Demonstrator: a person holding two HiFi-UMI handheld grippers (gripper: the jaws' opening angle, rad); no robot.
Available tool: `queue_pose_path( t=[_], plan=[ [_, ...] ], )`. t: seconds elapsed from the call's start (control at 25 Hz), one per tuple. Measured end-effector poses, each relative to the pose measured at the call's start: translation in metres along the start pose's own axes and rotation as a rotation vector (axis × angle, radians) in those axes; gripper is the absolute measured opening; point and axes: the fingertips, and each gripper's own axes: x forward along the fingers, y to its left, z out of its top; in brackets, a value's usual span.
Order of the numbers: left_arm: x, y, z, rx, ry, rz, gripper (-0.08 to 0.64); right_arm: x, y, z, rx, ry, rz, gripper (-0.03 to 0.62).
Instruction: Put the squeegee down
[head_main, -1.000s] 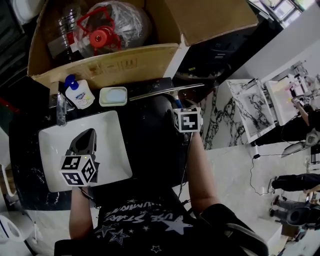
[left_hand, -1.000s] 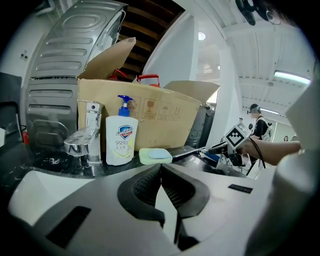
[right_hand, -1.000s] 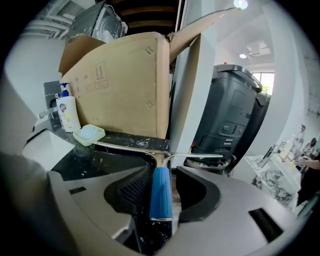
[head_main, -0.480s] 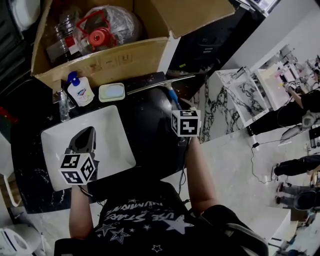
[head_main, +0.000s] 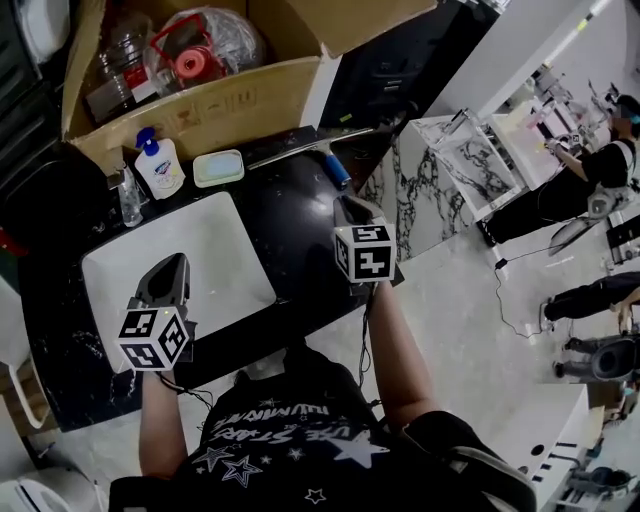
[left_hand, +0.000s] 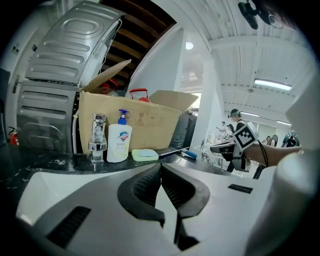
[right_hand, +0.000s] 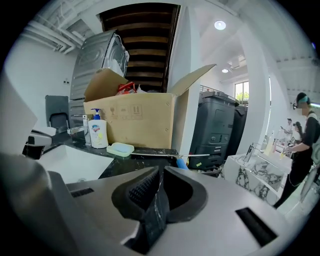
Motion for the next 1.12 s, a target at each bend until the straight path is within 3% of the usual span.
queue_pose_path(
  t=[0.44,1.12],
  plan=[
    [-0.044,-0.01,-0.012,0.042,0.0,-0.102,0.02,-0.069,0.032,-0.034,0.051,-0.007,-0.058,0.057],
    [-0.13,0.01,-0.043,0.069,0.024,-0.211,0.02,-0.145,0.131,-0.087,0.103,0.025,-0.084,0.056]
  ],
)
